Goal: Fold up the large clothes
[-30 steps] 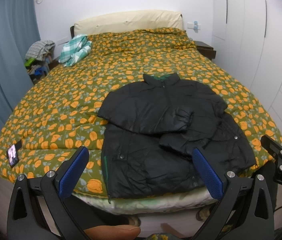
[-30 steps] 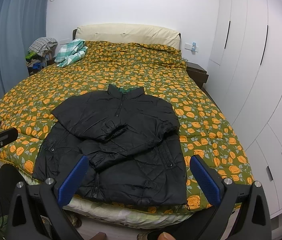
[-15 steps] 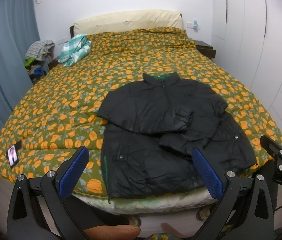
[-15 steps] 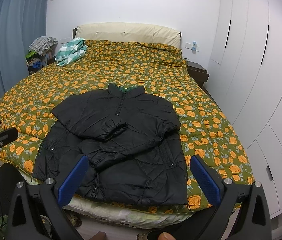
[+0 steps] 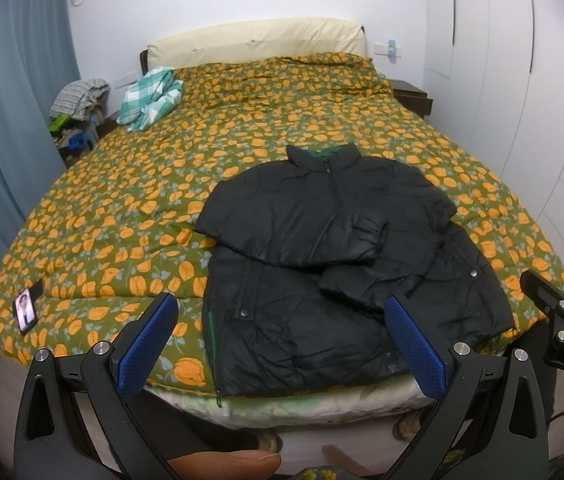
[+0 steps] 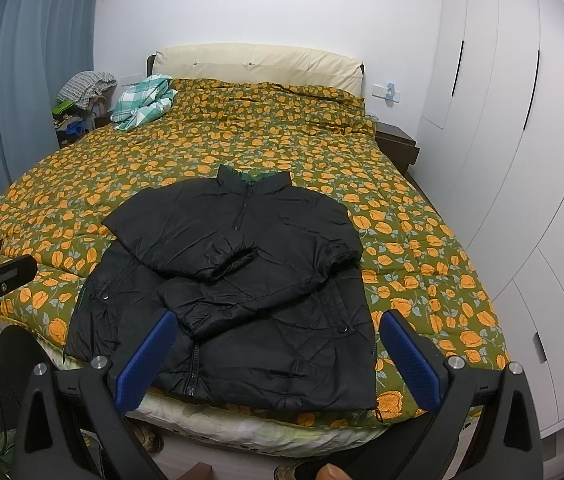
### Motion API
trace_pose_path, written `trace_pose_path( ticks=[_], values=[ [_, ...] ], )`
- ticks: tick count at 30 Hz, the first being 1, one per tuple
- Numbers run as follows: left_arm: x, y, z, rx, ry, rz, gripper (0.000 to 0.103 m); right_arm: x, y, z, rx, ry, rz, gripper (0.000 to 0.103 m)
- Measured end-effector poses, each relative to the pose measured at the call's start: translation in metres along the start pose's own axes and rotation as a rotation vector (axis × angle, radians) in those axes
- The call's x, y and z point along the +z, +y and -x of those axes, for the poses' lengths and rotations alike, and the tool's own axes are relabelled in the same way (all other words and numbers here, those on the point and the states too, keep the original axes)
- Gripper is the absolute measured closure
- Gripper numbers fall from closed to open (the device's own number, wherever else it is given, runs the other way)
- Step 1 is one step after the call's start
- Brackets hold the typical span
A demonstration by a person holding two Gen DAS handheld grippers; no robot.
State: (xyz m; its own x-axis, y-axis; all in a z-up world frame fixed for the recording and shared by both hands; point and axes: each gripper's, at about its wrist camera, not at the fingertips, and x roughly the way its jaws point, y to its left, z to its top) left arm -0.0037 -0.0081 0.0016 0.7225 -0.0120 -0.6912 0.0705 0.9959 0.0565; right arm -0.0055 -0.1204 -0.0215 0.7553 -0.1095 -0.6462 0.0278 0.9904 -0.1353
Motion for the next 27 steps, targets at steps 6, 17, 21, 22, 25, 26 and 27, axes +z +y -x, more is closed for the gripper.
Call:
trace_pose_path(
  ticks=[6,17,21,22,25,26,27],
  values=[
    [-0.0002,0.0016,-0.0010,0.000,0.000,0.000,0.000,0.0008,0.0008,-0.0006,0.003,-0.003,0.007,0.000],
    [0.0017,0.0075,-0.0020,0.001,-0.007,-0.006,0.000,0.0017,0.0016,0.0002,0.003,-0.006,0.008,0.000],
    [0.0013,0.0070,-0.0019,0.000,-0.004,-0.006,0.000,0.0030,0.0025,-0.0010,0.005,-0.007,0.014,0.000],
    [0.0016,0.0059,-0.0010,0.000,-0.004,-0.005,0.000,0.0032,0.0025,-0.0016,0.005,-0.006,0.014,0.000],
    [0.0011,0.0045,-0.0015,0.000,-0.001,-0.005,0.000,0.0031,0.0031,-0.0014,0.006,-0.005,0.013,0.000],
    [0.0009,0.0045,-0.0016,0.000,0.000,-0.006,0.000,0.0033,0.0032,-0.0015,0.006,-0.004,0.014,0.000],
    [0.0007,0.0045,-0.0017,-0.001,0.001,-0.007,0.000,0.0031,0.0033,-0.0014,0.006,-0.004,0.014,0.000]
  ],
)
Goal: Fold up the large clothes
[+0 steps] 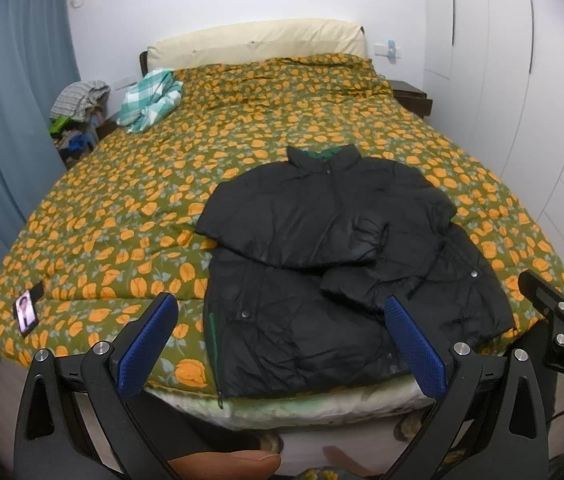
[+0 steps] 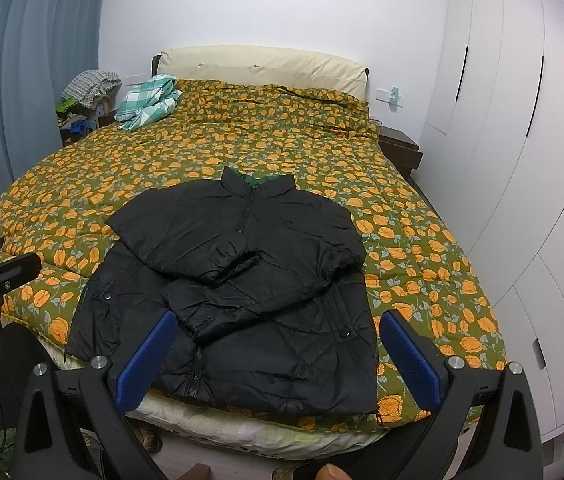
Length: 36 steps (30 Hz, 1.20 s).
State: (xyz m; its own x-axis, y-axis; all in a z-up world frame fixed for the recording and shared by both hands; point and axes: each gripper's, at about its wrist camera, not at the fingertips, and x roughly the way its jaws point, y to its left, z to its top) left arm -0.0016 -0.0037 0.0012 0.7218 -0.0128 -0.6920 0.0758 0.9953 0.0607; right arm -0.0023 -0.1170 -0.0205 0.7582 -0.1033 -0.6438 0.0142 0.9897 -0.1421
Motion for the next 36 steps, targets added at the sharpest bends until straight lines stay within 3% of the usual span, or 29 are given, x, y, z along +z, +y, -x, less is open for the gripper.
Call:
trace_pose_path(
  ticks=[36],
  values=[
    [-0.0014,-0.0012,-0.0007,-0.001,0.002,0.000,0.000,-0.0007,0.0021,0.0012,-0.001,0.001,0.000,0.000]
  ],
)
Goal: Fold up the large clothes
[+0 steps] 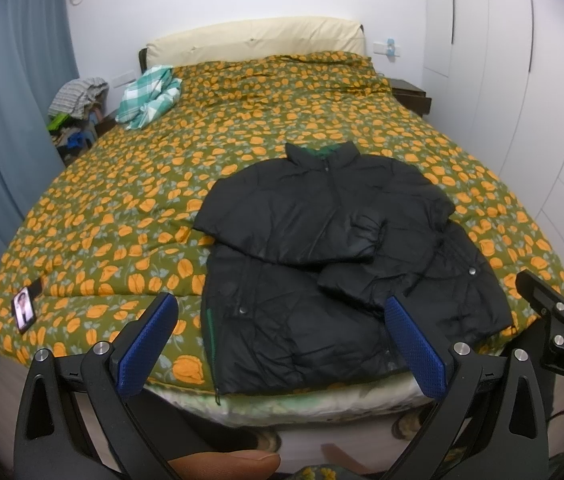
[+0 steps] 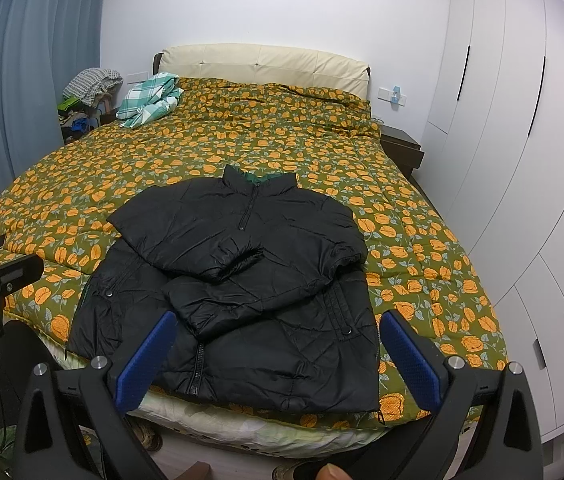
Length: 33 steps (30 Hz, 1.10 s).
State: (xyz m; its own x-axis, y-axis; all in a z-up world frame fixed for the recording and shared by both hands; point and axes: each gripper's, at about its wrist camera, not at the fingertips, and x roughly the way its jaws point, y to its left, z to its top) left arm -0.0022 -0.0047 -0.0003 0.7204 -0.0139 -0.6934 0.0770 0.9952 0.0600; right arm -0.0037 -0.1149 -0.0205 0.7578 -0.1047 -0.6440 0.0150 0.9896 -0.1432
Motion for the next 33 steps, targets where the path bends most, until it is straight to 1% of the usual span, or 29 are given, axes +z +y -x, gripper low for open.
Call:
trace_pose_path(
  ticks=[7,15,18,23,25,26,28,30,31,33],
  values=[
    [0.000,0.001,0.000,0.001,0.000,-0.001,0.000,-0.001,0.001,0.000,0.000,0.000,0.001,0.000],
    [-0.006,0.003,-0.001,-0.019,-0.006,0.027,0.000,-0.003,0.002,0.001,0.007,-0.007,0.003,0.000],
    [-0.008,0.005,-0.005,-0.044,0.008,0.039,0.000,-0.001,0.000,-0.001,0.023,-0.017,0.000,0.000],
    [-0.006,0.010,-0.013,-0.059,0.053,0.031,0.000,0.005,-0.004,-0.002,0.087,-0.083,0.011,0.000],
    [-0.007,0.015,-0.015,-0.068,0.069,0.048,0.000,0.009,-0.002,-0.007,0.117,-0.122,0.058,0.000],
    [-0.007,0.017,-0.016,-0.069,0.071,0.058,0.000,0.010,0.002,-0.014,0.142,-0.129,0.102,0.000],
    [-0.008,0.025,-0.017,-0.055,0.071,0.086,0.000,0.009,0.012,-0.036,0.195,-0.087,0.197,0.000],
    [-0.009,0.028,-0.018,-0.053,0.076,0.096,0.000,0.004,0.029,-0.066,0.253,-0.020,0.301,0.000],
    [-0.009,0.030,-0.019,-0.056,0.079,0.096,0.000,0.000,0.040,-0.083,0.292,-0.004,0.355,0.000],
    [-0.010,0.032,-0.019,-0.051,0.082,0.102,0.000,-0.007,0.056,-0.107,0.342,0.021,0.425,0.000]
  ],
)
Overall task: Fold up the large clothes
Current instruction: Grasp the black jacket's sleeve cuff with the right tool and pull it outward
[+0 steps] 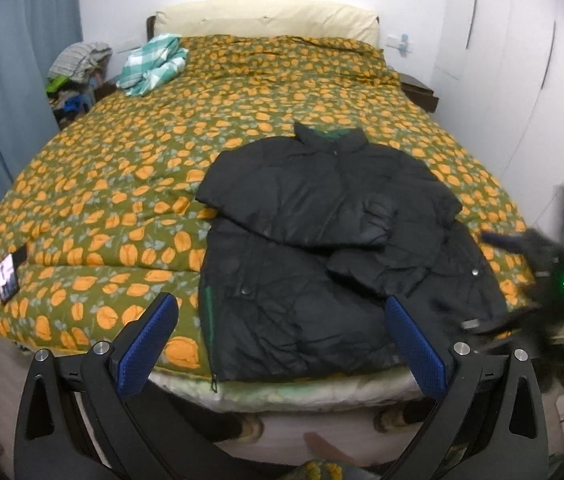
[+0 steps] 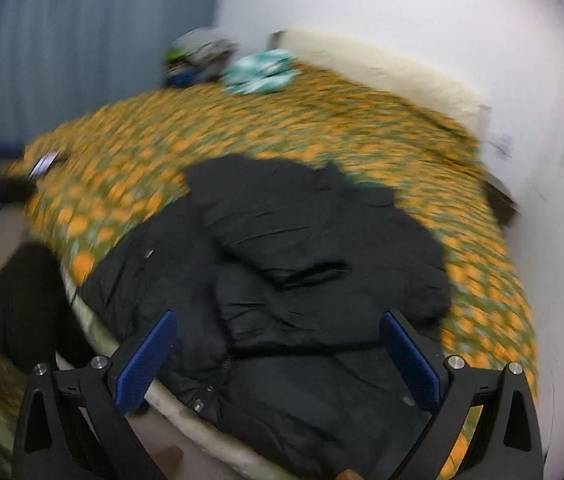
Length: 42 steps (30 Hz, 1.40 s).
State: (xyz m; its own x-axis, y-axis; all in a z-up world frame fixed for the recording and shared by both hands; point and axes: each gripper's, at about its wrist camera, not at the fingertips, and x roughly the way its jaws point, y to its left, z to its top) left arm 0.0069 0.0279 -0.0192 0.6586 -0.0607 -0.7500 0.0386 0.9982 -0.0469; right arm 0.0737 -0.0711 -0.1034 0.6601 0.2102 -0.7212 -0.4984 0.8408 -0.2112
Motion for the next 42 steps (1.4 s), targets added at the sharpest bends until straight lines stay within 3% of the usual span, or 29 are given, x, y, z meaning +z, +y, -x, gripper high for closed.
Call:
trace_pose_path(
  ticks=[3,7,9,10,11,14,17,18,21,23,26,29,31,32,33,35,38,42],
  values=[
    [-0.002,0.002,-0.002,-0.008,0.016,0.009,0.000,0.000,0.015,-0.060,0.041,0.088,0.108,0.001],
    [-0.003,0.005,-0.006,-0.008,0.037,0.019,0.000,-0.009,0.016,-0.133,0.000,0.224,0.153,0.005],
    [-0.004,0.009,-0.008,-0.002,0.042,0.025,0.000,-0.013,0.002,-0.141,0.038,0.248,0.067,0.033],
    [-0.004,0.011,-0.009,-0.002,0.046,0.029,0.000,-0.013,-0.003,-0.137,0.057,0.249,0.023,0.041],
    [-0.005,0.013,-0.011,-0.002,0.052,0.035,0.000,-0.012,-0.006,-0.129,0.071,0.238,-0.013,0.068],
    [-0.004,0.017,-0.020,-0.011,0.077,0.047,0.000,-0.007,-0.021,-0.083,0.048,0.168,-0.071,0.074],
    [0.000,0.011,-0.025,-0.023,0.090,0.043,0.000,0.003,-0.063,-0.018,0.032,0.049,-0.191,0.077],
    [0.002,0.008,-0.026,-0.029,0.087,0.038,0.000,0.004,-0.080,0.004,0.015,0.007,-0.237,0.083],
    [0.004,-0.001,-0.024,-0.048,0.075,0.016,0.000,0.002,-0.159,0.078,-0.084,-0.146,-0.416,0.085],
    [0.006,-0.008,-0.023,-0.059,0.067,-0.005,0.000,-0.011,-0.207,0.113,-0.156,-0.216,-0.520,0.086],
    [0.009,-0.016,-0.022,-0.068,0.051,-0.039,0.000,-0.044,-0.283,0.150,-0.320,-0.251,-0.658,0.086],
    [0.014,-0.018,-0.024,-0.066,0.030,-0.073,0.000,-0.092,-0.340,0.162,-0.475,-0.217,-0.777,0.086],
    [0.019,-0.019,-0.028,-0.069,0.015,-0.103,0.000,-0.138,-0.376,0.160,-0.581,-0.149,-0.877,0.085],
    [0.022,-0.019,-0.031,-0.069,0.009,-0.122,0.000,-0.152,-0.384,0.158,-0.619,-0.117,-0.904,0.076],
    [0.026,-0.020,-0.035,-0.068,0.004,-0.144,0.000,-0.176,-0.393,0.156,-0.685,-0.063,-0.948,0.056],
    [0.033,-0.023,-0.048,-0.081,0.006,-0.192,0.000,-0.210,-0.395,0.156,-0.745,-0.012,-1.015,0.030],
    [0.047,-0.038,-0.083,-0.134,0.055,-0.275,0.000,-0.233,-0.367,0.155,-0.750,0.013,-1.045,0.029],
    [0.062,-0.082,-0.131,-0.226,0.113,-0.382,0.000,-0.233,-0.295,0.135,-0.655,0.027,-0.971,0.028]
  ],
)
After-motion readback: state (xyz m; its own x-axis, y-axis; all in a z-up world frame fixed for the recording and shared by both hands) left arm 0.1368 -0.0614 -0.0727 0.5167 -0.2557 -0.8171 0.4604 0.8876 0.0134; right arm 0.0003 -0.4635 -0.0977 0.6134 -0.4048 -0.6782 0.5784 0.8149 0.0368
